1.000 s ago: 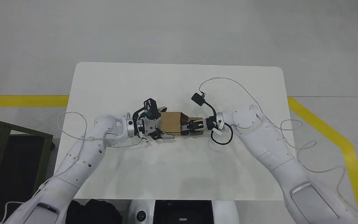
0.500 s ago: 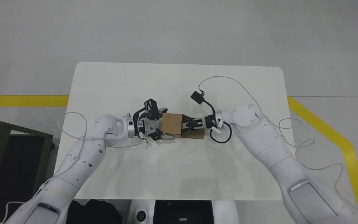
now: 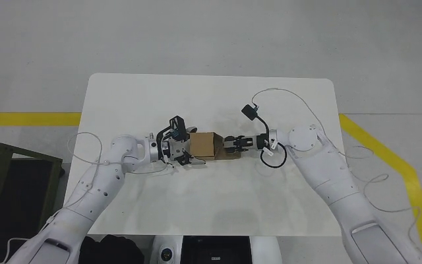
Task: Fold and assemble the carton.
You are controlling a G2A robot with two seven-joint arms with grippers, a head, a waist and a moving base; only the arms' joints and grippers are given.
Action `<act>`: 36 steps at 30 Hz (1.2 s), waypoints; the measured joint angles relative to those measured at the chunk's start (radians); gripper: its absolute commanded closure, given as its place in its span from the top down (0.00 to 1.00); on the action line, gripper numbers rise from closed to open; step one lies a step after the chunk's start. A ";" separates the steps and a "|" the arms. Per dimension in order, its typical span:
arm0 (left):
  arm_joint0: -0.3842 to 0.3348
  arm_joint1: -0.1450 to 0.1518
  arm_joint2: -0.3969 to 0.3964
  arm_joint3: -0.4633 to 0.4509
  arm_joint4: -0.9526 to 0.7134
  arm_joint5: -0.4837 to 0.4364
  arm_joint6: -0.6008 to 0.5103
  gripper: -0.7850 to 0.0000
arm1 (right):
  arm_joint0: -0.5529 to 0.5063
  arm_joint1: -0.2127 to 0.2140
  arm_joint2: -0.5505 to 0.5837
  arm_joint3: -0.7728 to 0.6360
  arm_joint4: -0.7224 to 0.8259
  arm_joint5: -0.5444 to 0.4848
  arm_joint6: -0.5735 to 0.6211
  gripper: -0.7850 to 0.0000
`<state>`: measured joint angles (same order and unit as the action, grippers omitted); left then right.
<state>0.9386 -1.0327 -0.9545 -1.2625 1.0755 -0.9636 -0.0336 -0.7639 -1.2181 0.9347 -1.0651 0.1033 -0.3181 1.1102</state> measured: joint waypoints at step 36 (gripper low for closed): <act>0.012 -0.008 -0.017 0.009 -0.010 -0.025 0.001 1.00 | 0.071 -0.054 -0.087 0.091 0.089 -0.063 0.042 0.00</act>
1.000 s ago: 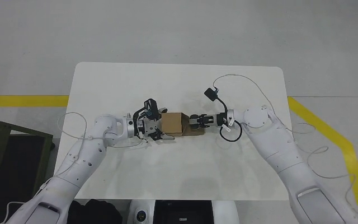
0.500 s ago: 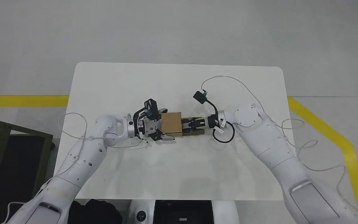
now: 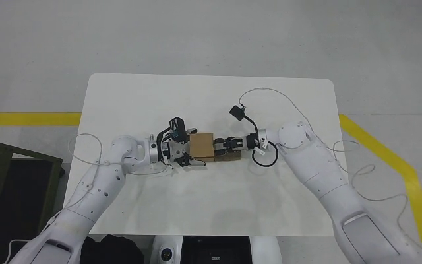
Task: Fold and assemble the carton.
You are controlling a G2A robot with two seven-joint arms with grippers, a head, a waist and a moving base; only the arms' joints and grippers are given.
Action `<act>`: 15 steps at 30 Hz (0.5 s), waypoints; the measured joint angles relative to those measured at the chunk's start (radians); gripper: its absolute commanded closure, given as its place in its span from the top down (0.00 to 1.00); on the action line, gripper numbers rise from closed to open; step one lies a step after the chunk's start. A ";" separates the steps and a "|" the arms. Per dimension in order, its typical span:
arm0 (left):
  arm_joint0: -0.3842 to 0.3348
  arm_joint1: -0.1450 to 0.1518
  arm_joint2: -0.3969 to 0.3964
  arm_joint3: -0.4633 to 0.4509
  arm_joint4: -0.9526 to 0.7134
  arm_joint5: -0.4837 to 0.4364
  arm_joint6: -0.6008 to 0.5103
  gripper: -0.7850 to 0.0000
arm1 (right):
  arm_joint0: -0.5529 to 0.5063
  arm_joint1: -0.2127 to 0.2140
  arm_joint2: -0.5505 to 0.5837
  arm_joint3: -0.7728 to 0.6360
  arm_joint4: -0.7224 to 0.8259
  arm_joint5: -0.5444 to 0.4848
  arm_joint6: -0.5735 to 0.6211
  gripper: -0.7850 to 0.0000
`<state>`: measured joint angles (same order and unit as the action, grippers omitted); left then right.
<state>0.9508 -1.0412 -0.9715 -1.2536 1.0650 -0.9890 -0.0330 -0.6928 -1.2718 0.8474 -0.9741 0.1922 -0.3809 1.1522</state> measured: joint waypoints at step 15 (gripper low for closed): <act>0.014 0.002 -0.020 -0.024 -0.013 -0.005 -0.010 1.00 | -0.138 0.113 0.236 -0.216 -0.155 0.172 0.064 0.30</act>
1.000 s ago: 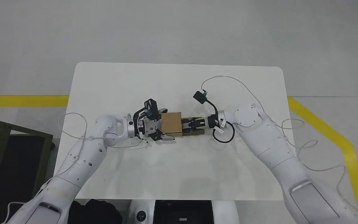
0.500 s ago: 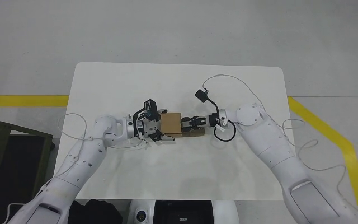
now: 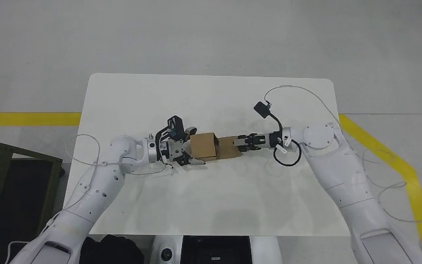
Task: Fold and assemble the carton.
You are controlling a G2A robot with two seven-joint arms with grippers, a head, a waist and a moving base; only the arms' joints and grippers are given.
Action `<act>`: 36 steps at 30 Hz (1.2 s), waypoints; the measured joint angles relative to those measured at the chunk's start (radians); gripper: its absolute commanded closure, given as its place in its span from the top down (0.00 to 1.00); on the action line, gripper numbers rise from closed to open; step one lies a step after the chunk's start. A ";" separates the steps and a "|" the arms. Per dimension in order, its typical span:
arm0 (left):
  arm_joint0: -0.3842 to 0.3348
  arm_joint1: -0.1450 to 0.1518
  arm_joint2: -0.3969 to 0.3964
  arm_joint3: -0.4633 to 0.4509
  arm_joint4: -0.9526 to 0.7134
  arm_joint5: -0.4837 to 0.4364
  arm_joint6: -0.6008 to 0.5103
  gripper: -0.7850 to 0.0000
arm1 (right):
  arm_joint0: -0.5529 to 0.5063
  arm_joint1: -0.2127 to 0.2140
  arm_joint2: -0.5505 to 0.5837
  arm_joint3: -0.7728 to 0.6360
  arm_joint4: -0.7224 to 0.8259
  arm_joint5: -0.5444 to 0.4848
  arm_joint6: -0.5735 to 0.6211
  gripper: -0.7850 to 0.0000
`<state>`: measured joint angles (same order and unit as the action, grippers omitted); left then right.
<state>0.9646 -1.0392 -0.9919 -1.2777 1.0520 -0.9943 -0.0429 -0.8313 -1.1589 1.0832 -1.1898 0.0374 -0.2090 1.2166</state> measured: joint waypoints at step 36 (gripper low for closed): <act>-0.004 0.000 0.013 0.002 -0.019 -0.018 -0.034 1.00 | 0.075 -0.041 -0.122 0.091 0.134 -0.075 -0.015 0.40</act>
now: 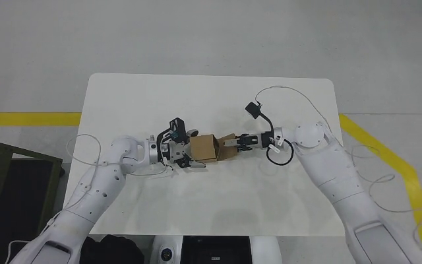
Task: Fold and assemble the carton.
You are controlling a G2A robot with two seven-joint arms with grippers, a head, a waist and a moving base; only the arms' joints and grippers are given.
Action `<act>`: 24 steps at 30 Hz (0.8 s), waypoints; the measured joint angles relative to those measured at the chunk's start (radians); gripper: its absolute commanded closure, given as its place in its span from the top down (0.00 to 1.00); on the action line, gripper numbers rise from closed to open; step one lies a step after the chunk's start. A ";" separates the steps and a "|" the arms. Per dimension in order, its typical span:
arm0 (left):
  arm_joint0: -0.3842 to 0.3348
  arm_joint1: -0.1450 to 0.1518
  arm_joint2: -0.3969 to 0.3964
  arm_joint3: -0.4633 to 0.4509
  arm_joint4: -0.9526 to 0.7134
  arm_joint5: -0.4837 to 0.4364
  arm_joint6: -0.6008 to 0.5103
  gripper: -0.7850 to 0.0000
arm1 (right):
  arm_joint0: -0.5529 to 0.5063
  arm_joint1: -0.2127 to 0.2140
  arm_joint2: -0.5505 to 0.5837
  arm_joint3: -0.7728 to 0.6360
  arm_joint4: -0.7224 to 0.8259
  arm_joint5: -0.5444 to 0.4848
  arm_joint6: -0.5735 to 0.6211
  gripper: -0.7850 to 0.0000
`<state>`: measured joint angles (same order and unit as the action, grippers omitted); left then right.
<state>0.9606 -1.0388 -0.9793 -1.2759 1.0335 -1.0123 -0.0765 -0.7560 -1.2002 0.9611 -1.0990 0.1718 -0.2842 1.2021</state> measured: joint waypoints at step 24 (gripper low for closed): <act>-0.008 0.012 0.028 0.000 -0.021 0.000 -0.024 1.00 | -0.005 -0.029 -0.064 0.013 0.144 -0.001 0.029 0.27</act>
<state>0.9529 -1.0268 -0.9512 -1.2757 1.0122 -1.0123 -0.1003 -0.7615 -1.2293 0.8974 -1.0856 0.3154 -0.2850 1.2309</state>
